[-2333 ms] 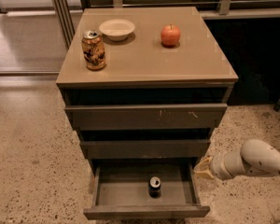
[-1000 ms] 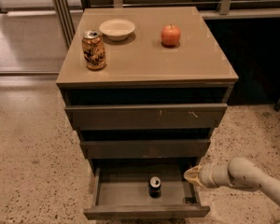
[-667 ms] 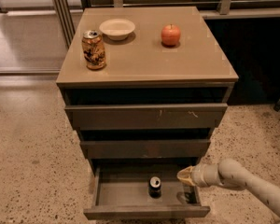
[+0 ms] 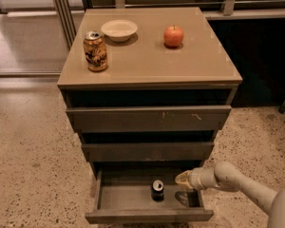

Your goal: Pick pepsi can from bottom drawer and place on counter

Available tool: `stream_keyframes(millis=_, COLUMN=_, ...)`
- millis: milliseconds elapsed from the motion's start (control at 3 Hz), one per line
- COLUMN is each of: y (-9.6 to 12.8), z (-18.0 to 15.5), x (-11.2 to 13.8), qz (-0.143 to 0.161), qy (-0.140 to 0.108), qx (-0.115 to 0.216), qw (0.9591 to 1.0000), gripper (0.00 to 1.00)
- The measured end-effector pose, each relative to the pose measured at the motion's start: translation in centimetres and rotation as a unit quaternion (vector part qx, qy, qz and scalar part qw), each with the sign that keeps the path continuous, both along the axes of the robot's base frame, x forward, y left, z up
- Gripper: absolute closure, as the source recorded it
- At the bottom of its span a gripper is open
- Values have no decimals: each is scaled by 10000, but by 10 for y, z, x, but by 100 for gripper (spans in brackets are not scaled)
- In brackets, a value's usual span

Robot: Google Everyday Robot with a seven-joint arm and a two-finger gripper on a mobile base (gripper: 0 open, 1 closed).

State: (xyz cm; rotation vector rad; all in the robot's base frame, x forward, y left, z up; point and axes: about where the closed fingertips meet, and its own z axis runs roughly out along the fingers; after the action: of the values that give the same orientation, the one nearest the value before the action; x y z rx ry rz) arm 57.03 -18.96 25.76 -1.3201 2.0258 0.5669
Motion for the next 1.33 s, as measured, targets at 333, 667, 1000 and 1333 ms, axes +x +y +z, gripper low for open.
stream_keyframes(millis=333, y=3, z=-8, x=-10, qz=85, qy=46, qx=32, qw=9999, gripper=81)
stream_keyframes(millis=667, y=11, z=-19, x=-18, qz=208, qy=98, qx=85, qw=9997, gripper=58)
stream_keyframes(millis=1000, y=20, z=-29, x=-22, qz=335, qy=107, qx=128, qw=9993, gripper=34)
stream_keyframes(millis=1333, y=28, z=-40, x=-19, qz=414, qy=-16, qx=132, qw=9991, gripper=11)
